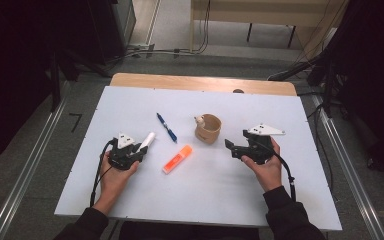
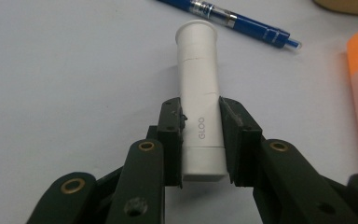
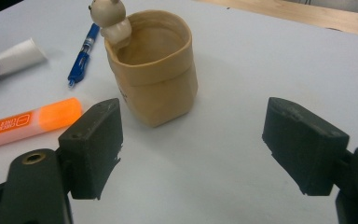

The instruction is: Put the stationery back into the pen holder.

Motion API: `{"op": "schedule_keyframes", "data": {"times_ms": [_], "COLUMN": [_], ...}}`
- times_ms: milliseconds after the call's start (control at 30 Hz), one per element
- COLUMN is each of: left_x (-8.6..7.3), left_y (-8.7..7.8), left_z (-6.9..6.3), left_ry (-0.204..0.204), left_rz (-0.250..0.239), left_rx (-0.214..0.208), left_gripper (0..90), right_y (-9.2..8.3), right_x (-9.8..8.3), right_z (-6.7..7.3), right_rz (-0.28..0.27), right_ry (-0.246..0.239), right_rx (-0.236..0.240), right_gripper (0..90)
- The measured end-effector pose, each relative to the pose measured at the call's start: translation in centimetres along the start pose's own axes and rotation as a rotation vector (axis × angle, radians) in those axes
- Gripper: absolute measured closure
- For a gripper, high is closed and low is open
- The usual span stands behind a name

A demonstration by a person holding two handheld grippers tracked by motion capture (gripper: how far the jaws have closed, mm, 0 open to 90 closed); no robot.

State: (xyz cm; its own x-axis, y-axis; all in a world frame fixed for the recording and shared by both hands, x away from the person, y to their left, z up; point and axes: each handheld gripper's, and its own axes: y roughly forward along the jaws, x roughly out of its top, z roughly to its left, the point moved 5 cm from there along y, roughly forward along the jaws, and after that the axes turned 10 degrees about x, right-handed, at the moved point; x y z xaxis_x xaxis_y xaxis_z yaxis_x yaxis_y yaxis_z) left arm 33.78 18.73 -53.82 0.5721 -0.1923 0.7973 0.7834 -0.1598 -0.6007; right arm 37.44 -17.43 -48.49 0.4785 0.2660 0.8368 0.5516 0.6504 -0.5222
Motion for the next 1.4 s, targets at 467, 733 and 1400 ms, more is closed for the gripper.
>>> {"op": "schedule_keyframes", "data": {"times_ms": [467, 733, 1400], "left_x": [1.4, 2.3, 3.9], "left_y": [-1.8, -2.7, -3.1], "left_z": [-1.2, -3.2, -5.3], "left_ry": [-0.035, -0.023, -0.036], "left_rz": [-0.086, -0.122, -0.183], "left_rx": [-0.071, -0.131, -0.184], "left_gripper": [71.7, 71.7, 71.7], "right_y": [0.0, 0.0, 0.2], "right_x": [0.1, 0.1, 0.3], "right_z": [0.3, 0.4, 1.0], "right_rz": [-0.003, -0.007, -0.011], "right_ry": [-0.005, -0.004, -0.009], "right_rx": [0.008, 0.015, 0.030], "right_gripper": [18.7, 18.8, 18.9]}}
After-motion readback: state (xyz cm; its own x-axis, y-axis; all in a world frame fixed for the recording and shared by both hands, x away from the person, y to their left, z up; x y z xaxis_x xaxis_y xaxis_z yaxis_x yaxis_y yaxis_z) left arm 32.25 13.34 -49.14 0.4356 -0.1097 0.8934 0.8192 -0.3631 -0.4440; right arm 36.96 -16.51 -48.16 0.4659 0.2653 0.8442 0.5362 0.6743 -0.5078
